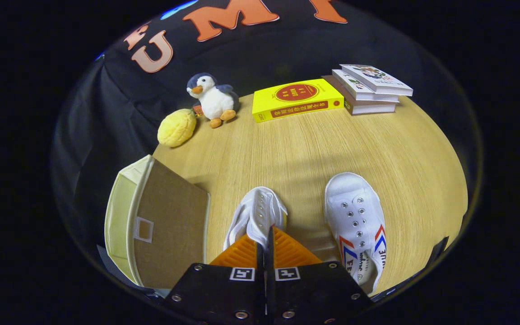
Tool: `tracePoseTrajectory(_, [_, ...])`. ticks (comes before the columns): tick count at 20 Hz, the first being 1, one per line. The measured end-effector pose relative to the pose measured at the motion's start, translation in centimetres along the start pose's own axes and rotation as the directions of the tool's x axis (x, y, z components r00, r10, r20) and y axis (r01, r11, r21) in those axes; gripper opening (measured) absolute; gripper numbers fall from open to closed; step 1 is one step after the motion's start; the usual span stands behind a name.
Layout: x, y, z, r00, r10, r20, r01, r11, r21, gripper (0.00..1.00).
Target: Open the storage box then place both shoes into the box .Put the left shoe in first, then the right shoe, with the right side of both shoes facing outward in a uniform manner.
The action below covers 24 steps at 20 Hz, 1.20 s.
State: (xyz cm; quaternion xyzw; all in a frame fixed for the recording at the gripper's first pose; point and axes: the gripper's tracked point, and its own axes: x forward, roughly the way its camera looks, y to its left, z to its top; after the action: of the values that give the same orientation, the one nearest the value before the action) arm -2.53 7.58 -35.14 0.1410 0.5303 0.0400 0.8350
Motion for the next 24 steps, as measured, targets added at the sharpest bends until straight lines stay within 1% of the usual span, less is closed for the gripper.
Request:
tracePoseTrajectory(4, [-1.6, 2.1, 1.2, 0.998, 0.036, 0.052, -0.035, 0.999, -0.022, 0.02])
tracePoseTrajectory(6, [-2.9, 3.0, 2.2, 0.995, 0.047, 0.083, -0.045, 0.999, -0.017, 0.01])
tracePoseTrajectory(8, [-4.6, 4.3, 3.6, 0.99, 0.066, 0.124, -0.062, 0.997, -0.04, 0.01])
tracePoseTrajectory(13, [-9.4, 9.5, 6.7, 0.965, 0.15, 0.213, -0.13, 0.986, -0.106, 0.01])
tracePoseTrajectory(17, [-11.5, 14.7, 7.3, 0.951, 0.221, 0.217, -0.19, 0.97, -0.155, 0.01])
tracePoseTrajectory(20, [-10.4, 18.3, 6.3, 0.954, 0.242, 0.179, -0.211, 0.962, -0.176, 0.01])
tracePoseTrajectory(24, [-7.3, 22.8, 4.1, 0.968, 0.229, 0.103, -0.208, 0.961, -0.181, 0.01])
